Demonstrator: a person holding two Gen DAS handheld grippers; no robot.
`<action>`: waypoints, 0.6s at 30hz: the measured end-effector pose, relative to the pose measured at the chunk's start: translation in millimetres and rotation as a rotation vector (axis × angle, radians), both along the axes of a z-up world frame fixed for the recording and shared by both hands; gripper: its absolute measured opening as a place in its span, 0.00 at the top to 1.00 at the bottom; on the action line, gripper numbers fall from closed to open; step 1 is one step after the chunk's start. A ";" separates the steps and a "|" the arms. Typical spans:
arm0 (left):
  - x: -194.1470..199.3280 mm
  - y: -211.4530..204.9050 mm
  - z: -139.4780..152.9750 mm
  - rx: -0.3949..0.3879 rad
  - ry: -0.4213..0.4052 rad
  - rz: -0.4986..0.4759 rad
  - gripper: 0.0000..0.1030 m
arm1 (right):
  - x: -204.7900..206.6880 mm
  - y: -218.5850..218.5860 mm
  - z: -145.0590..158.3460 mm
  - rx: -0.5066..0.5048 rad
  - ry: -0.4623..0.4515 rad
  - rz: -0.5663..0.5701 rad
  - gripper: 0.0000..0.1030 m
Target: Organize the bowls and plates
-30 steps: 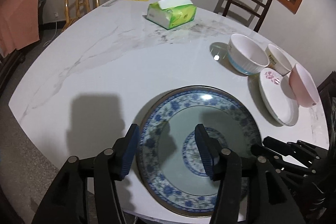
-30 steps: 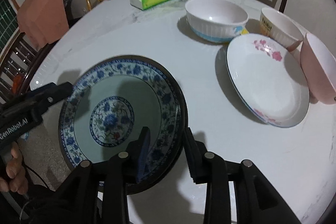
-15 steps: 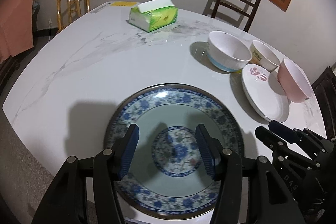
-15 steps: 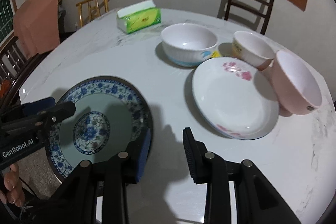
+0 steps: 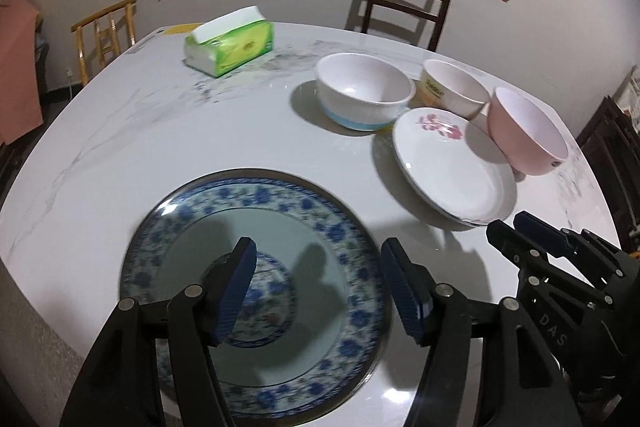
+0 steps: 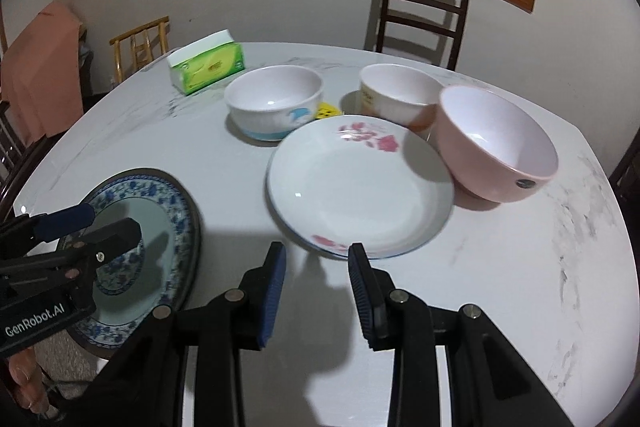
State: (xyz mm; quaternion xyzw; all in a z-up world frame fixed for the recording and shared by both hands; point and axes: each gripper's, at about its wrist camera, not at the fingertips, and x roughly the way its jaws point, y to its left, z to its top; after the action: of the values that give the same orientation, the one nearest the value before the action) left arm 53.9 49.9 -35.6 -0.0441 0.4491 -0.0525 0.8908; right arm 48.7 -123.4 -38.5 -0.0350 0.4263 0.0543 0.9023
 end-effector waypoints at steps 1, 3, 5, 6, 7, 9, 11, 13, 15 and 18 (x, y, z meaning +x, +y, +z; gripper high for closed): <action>1.5 -4.6 0.0 -0.001 -0.003 -0.005 0.40 | -0.4 -3.5 -0.4 0.001 -0.002 -0.007 0.68; 4.1 -11.6 -0.4 -0.001 -0.007 -0.014 0.40 | -1.4 -12.9 -1.0 0.008 -0.011 -0.021 0.68; 6.8 -17.6 -0.6 0.000 -0.013 -0.021 0.40 | -1.4 -22.0 -1.6 0.016 -0.017 -0.034 0.68; 8.5 -21.0 -0.9 0.002 -0.017 -0.022 0.40 | -1.1 -27.1 -2.2 0.021 -0.020 -0.042 0.68; 10.7 -24.5 -1.2 0.004 -0.022 -0.022 0.40 | -0.7 -31.3 -2.8 0.024 -0.023 -0.048 0.68; 13.3 -29.5 -1.9 0.004 -0.030 -0.026 0.40 | 0.7 -41.5 -4.0 0.027 -0.031 -0.059 0.68; 17.5 -34.9 -3.3 0.007 -0.035 -0.030 0.38 | 1.1 -50.6 -5.4 0.034 -0.039 -0.069 0.68; 21.7 -40.2 -4.7 0.010 -0.044 -0.034 0.38 | 3.1 -57.1 -6.9 0.040 -0.039 -0.079 0.68; 25.3 -45.2 -6.3 0.013 -0.045 -0.043 0.38 | 5.9 -66.0 -8.9 0.059 -0.038 -0.087 0.68; 32.2 -51.6 -7.2 0.008 -0.047 -0.057 0.38 | 11.4 -77.6 -11.4 0.101 -0.031 -0.095 0.68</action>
State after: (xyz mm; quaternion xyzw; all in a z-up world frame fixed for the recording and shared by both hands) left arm 86.2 -1.7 -42.8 -0.0266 0.4295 -0.0772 0.8994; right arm 60.2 -201.0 -49.9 0.0299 0.4102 0.0323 0.9109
